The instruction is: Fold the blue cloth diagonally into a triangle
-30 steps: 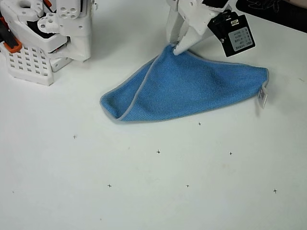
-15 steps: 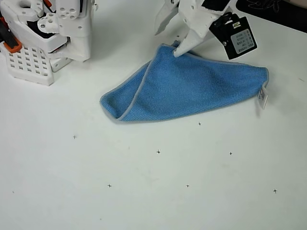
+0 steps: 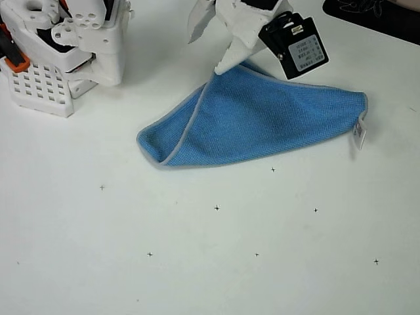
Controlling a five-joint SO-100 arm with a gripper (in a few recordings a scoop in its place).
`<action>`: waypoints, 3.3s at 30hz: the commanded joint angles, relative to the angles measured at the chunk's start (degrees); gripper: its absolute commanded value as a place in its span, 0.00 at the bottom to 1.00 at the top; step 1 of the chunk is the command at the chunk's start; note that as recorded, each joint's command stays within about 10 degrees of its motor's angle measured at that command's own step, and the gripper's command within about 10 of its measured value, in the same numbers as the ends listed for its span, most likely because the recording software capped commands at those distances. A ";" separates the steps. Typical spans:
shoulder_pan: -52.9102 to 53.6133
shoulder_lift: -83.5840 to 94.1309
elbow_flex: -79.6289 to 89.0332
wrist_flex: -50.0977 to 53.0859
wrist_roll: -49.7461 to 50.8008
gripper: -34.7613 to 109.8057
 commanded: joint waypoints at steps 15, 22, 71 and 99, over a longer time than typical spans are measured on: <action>5.19 15.82 9.40 1.76 -4.39 0.45; 7.03 21.27 14.41 1.05 -5.71 0.45; 21.09 39.37 34.72 -7.56 -21.01 0.45; 29.53 52.03 46.93 -15.29 -35.86 0.45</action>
